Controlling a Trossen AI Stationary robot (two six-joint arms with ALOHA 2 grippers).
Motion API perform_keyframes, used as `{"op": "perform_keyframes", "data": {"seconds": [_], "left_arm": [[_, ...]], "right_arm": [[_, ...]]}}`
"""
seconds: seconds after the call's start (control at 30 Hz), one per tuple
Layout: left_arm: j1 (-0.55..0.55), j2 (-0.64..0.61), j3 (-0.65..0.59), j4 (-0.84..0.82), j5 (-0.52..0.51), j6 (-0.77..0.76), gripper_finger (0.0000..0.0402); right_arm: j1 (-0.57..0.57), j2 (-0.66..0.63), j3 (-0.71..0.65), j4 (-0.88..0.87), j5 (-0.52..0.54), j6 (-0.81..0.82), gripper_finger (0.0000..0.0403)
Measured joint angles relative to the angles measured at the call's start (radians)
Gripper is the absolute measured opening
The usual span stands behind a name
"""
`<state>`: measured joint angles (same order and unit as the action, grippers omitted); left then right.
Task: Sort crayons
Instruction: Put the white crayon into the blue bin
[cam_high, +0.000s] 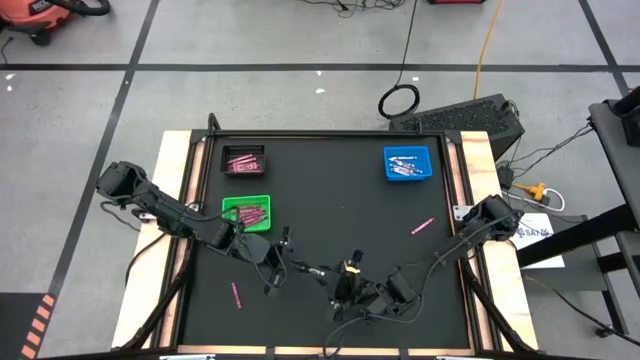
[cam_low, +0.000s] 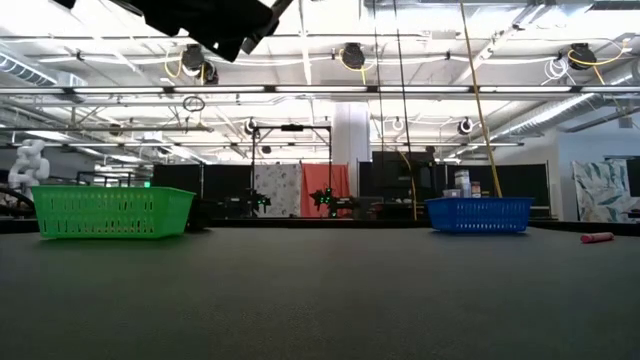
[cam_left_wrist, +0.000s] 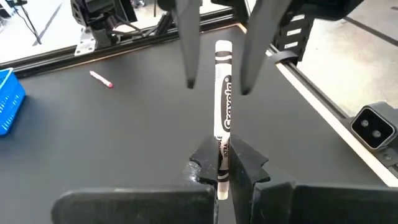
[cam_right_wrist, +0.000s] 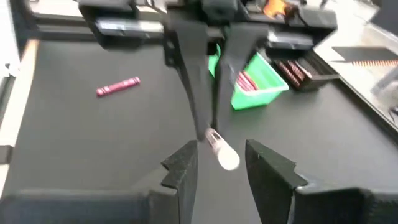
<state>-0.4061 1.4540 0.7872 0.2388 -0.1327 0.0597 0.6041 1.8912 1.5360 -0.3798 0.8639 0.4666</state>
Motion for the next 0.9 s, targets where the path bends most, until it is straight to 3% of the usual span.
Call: {"op": "perform_keyframes", "data": {"seconds": [0.3,0.67,0.9], "left_arm": [[0.000,0.000,0.001,0.024,-0.002,0.001,0.0011],[0.002,0.000,0.001,0.020,-0.010,0.003,0.0011],[0.002,0.000,0.001,0.017,-0.030,0.003,0.0011]], "right_arm": [[-0.002,-0.001,0.000,0.062,-0.001,-0.055,0.0112],[-0.023,-0.001,0.000,0.065,-0.005,-0.023,0.0015],[-0.024,-0.001,0.000,0.061,-0.005,-0.026,0.0012]]}}
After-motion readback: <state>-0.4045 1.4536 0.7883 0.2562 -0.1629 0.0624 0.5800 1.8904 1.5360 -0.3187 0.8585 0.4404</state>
